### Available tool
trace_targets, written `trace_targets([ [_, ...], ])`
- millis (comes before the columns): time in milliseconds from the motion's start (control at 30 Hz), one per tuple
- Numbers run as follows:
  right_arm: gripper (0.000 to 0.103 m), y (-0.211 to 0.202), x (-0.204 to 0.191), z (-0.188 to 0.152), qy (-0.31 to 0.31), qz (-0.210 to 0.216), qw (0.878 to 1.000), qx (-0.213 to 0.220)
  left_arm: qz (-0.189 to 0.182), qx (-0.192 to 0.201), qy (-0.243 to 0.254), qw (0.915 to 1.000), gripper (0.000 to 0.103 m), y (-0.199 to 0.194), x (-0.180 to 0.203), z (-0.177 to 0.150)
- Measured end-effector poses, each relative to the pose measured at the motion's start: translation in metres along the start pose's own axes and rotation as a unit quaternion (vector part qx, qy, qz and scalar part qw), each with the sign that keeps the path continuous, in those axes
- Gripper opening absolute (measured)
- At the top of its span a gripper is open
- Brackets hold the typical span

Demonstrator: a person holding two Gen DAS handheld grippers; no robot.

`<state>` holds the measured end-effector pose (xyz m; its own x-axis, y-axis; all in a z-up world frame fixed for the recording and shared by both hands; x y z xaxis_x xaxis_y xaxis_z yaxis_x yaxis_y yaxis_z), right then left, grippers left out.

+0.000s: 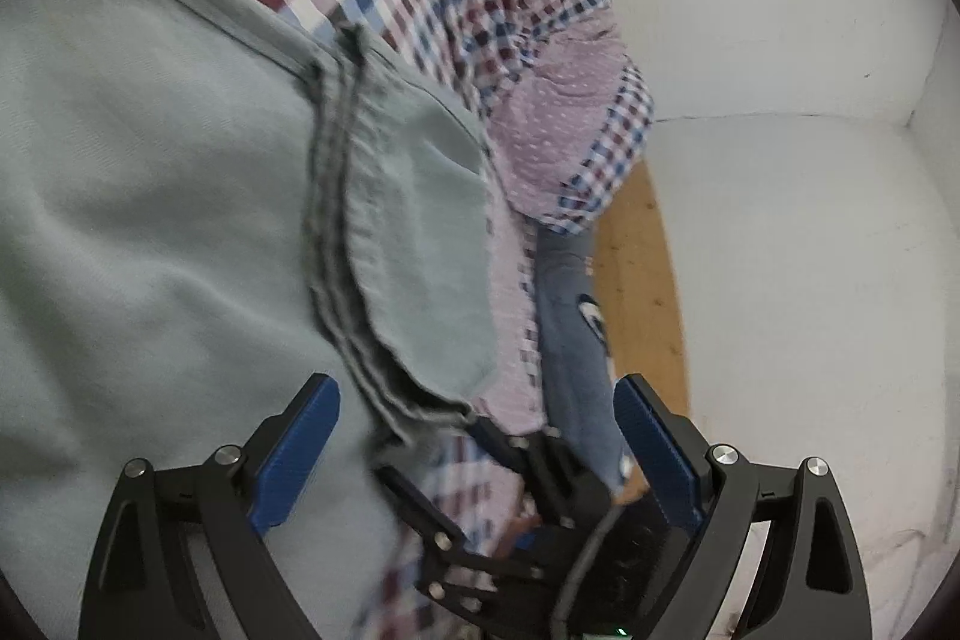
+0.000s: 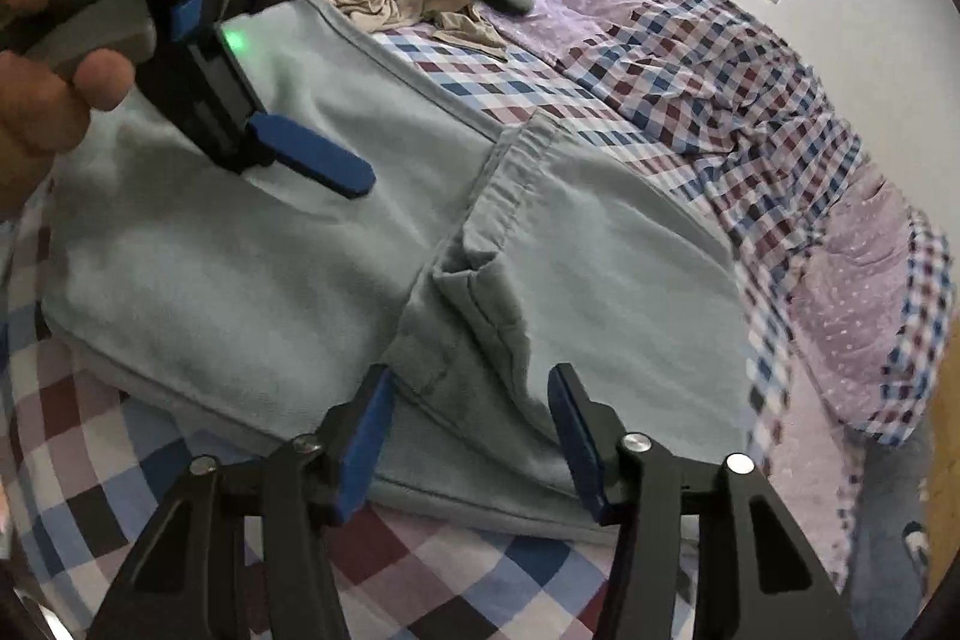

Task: Fold clothes

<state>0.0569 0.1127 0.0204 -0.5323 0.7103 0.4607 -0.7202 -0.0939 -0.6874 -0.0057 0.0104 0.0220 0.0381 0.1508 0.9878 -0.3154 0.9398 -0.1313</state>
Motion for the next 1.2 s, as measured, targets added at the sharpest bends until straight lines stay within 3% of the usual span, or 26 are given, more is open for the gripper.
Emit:
trace_targets([
  [167,0.022,-0.005,0.012,0.001,0.041,0.021,0.999,0.006,0.006,-0.017,0.005,0.9998,0.095,0.011,0.005,-0.004],
  [200,0.015,-0.008,0.016,0.001,0.054,0.027,0.998,0.010,0.010,-0.020,0.006,0.9997,0.095,0.013,0.004,-0.005],
  [233,0.002,-0.010,0.020,0.001,0.064,0.031,0.997,0.015,0.013,-0.022,0.007,0.9997,0.095,0.015,0.004,-0.006],
  [433,0.002,-0.022,0.038,0.003,0.106,0.042,0.993,0.032,0.022,-0.034,0.016,0.9990,0.095,0.030,0.005,-0.015],
  [600,0.007,-0.022,0.023,-0.002,0.079,0.050,0.995,0.021,0.033,-0.047,0.022,0.9981,0.095,0.041,0.007,-0.023],
  [667,0.020,-0.021,0.017,-0.005,0.060,0.038,0.997,0.016,0.040,-0.051,0.024,0.9976,0.095,0.044,0.007,-0.025],
  [733,0.043,-0.021,0.010,-0.007,0.037,0.020,0.999,0.015,0.046,-0.054,0.026,0.9971,0.095,0.046,0.007,-0.027],
  [767,0.047,-0.021,0.009,-0.008,0.029,0.006,0.999,0.017,0.050,-0.056,0.028,0.9968,0.095,0.047,0.007,-0.028],
  [833,0.050,-0.022,0.008,-0.008,0.020,-0.012,1.000,0.018,0.037,-0.055,0.021,0.9976,0.095,0.047,0.009,-0.028],
  [1033,0.060,-0.022,0.003,-0.008,-0.008,-0.051,0.998,0.024,-0.052,-0.056,-0.017,0.9969,0.095,0.046,0.021,-0.030],
  [1200,0.060,-0.013,-0.006,-0.007,-0.030,-0.083,0.996,0.032,-0.073,-0.051,-0.017,0.9959,0.095,0.044,0.027,-0.027],
])
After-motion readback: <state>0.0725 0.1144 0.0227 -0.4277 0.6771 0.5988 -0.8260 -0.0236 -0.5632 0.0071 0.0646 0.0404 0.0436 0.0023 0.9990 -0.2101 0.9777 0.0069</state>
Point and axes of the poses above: each gripper's, at about its wrist camera, not at the fingertips, and y roughly the way its jaws point, x to its right, z to its top, the point moved 5 cm from there along y, roughly the way its jaws point, and after that the axes turned 11 degrees about -z, right-handed, at the moved point
